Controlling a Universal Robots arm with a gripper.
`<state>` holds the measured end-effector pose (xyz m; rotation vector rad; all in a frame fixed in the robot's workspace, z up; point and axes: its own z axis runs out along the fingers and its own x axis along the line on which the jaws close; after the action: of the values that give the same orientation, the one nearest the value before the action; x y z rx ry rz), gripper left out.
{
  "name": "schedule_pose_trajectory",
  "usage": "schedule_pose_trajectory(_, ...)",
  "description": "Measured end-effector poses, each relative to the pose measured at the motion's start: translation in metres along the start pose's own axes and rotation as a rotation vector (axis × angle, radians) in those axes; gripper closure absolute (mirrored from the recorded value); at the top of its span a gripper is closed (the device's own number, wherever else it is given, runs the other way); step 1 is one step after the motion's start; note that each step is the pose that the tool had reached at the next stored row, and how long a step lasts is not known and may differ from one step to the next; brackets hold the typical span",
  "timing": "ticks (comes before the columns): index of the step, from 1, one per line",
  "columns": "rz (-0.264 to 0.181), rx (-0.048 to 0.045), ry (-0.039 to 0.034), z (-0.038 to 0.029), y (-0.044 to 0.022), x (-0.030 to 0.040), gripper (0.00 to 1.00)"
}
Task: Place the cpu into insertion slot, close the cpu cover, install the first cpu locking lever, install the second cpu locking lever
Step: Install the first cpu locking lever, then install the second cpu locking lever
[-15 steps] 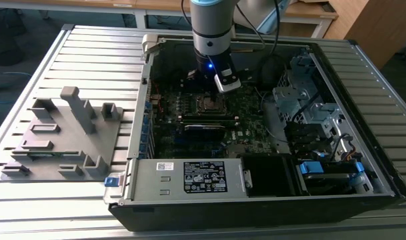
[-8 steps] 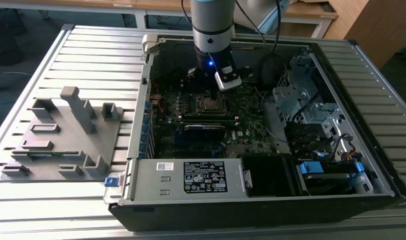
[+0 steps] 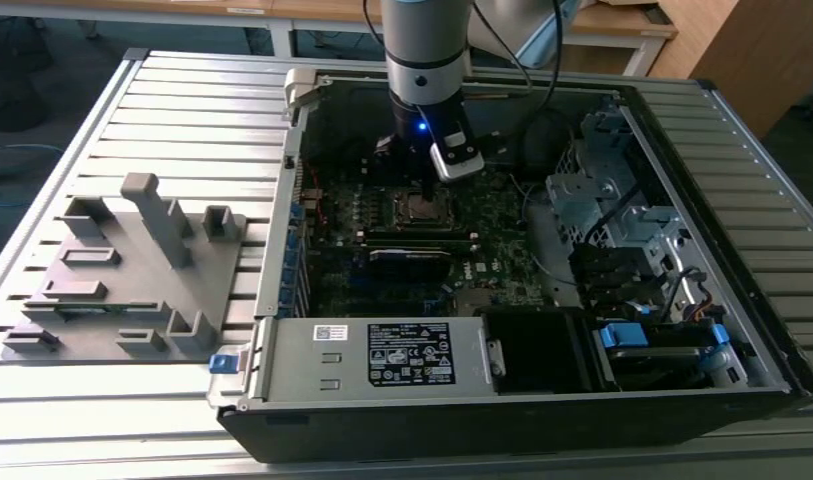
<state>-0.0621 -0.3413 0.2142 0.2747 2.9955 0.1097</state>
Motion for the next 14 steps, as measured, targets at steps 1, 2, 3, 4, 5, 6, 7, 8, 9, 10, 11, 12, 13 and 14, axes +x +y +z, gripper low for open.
schedule_pose_trajectory(1, 0.000, -0.0002, -0.0001, 0.0000, -0.0006, -0.0001, 0.90)
schedule_pose_trajectory(2, 0.000, -0.0001, -0.0001, -0.0001, -0.0015, -0.0003, 0.90)
schedule_pose_trajectory(3, 0.000, -0.0003, -0.0001, -0.0001, -0.0021, -0.0004, 0.90)
schedule_pose_trajectory(4, 0.000, -0.0003, -0.0001, -0.0001, -0.0026, -0.0005, 0.90)
schedule_pose_trajectory(5, 0.000, -0.0002, -0.0001, -0.0001, -0.0026, -0.0005, 0.90)
schedule_pose_trajectory(6, 0.000, -0.0002, -0.0001, -0.0001, -0.0026, -0.0005, 0.90)
schedule_pose_trajectory(7, 0.000, -0.0002, -0.0001, -0.0002, -0.0035, -0.0007, 0.90)
schedule_pose_trajectory(8, 0.000, -0.0002, -0.0001, -0.0002, -0.0044, -0.0009, 0.90)
schedule_pose_trajectory(9, 0.000, -0.0002, -0.0001, -0.0002, -0.0044, -0.0009, 0.90)
schedule_pose_trajectory(10, 0.000, -0.0002, -0.0001, -0.0002, -0.0044, -0.0009, 0.90)
schedule_pose_trajectory(11, 0.000, -0.0001, -0.0001, -0.0006, -0.0045, -0.0009, 0.90)
schedule_pose_trajectory(12, 0.000, 0.0000, 0.0000, -0.0010, -0.0044, -0.0009, 0.90)
schedule_pose_trajectory(13, 0.000, -0.0002, -0.0001, -0.0013, -0.0043, -0.0010, 0.90)
schedule_pose_trajectory(14, 0.000, -0.0003, -0.0002, -0.0014, -0.0043, -0.0010, 0.90)
